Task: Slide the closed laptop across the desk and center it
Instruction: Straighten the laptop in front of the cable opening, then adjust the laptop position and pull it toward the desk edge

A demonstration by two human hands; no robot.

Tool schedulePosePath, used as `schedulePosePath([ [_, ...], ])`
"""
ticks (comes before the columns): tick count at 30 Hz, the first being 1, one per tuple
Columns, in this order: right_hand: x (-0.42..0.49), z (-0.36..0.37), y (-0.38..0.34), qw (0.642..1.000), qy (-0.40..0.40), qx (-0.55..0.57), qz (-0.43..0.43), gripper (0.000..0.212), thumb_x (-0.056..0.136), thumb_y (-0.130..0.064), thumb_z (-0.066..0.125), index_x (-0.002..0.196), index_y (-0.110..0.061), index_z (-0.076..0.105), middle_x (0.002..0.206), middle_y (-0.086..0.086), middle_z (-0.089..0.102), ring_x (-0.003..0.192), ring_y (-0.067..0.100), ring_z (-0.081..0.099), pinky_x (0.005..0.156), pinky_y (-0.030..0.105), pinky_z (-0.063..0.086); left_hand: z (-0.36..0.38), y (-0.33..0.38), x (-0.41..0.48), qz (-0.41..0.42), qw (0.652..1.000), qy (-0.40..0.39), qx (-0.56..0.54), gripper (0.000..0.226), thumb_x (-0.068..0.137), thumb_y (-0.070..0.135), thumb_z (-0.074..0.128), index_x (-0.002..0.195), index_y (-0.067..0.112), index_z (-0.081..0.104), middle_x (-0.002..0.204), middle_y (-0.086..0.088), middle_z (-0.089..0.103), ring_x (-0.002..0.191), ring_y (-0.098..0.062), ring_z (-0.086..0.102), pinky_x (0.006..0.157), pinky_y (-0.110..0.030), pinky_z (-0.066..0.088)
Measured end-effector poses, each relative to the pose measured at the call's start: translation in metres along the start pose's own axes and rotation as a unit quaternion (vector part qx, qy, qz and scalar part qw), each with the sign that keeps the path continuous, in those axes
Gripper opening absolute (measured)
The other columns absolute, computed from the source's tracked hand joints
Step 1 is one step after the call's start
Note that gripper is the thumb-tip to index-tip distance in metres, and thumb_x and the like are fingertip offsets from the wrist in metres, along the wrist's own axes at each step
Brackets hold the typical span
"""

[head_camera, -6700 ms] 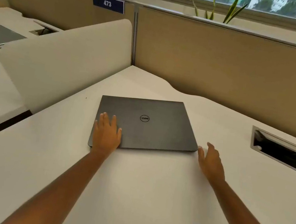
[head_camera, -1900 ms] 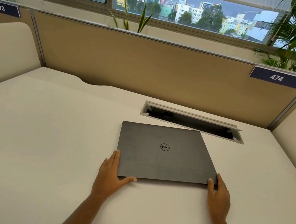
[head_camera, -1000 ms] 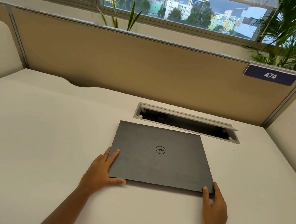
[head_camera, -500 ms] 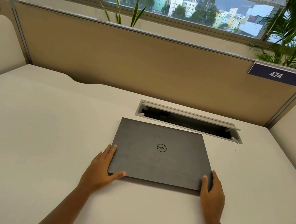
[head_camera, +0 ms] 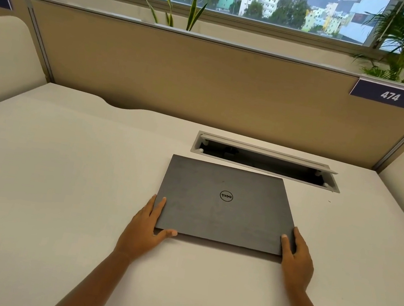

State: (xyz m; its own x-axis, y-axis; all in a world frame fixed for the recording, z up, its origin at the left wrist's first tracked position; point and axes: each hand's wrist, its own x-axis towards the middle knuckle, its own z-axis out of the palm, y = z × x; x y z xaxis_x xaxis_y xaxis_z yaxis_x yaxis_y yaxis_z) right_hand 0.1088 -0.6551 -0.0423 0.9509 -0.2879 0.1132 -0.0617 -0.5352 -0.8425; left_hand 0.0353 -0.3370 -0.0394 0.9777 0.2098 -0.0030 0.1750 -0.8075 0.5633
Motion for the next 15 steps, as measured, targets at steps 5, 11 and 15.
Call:
schedulePosePath([
  [5,-0.002,-0.001,0.001,1.0,0.01,0.011,0.005,0.043,0.093,-0.021,0.047,0.134,-0.012,0.043,0.139,0.012,0.049,0.126,0.031,0.046,0.104,0.041,0.036,-0.002,-0.002,0.002,0.001,1.0,-0.019,-0.007,0.131,0.041,0.099,0.007,0.147,0.022,0.009,0.159,-0.006,0.008,0.142,-0.024,0.025,0.115,-0.038,0.03],
  [11,-0.01,0.001,-0.001,1.0,0.019,0.021,0.011,0.043,0.092,-0.02,0.048,0.134,-0.01,0.043,0.139,0.012,0.049,0.126,0.031,0.046,0.104,0.04,0.036,-0.006,-0.009,0.011,0.038,0.999,-0.018,-0.007,0.087,0.082,0.052,0.059,0.147,0.022,0.01,0.159,-0.004,0.01,0.141,-0.024,0.027,0.114,-0.038,0.03],
  [15,-0.014,0.004,-0.002,0.999,0.032,0.02,0.015,0.043,0.092,-0.02,0.048,0.134,-0.01,0.043,0.138,0.012,0.05,0.126,0.031,0.046,0.103,0.039,0.037,-0.009,-0.014,0.019,0.054,0.998,-0.031,0.001,0.087,0.082,0.052,0.057,0.147,0.022,0.008,0.159,-0.005,0.009,0.141,-0.025,0.028,0.115,-0.04,0.032],
])
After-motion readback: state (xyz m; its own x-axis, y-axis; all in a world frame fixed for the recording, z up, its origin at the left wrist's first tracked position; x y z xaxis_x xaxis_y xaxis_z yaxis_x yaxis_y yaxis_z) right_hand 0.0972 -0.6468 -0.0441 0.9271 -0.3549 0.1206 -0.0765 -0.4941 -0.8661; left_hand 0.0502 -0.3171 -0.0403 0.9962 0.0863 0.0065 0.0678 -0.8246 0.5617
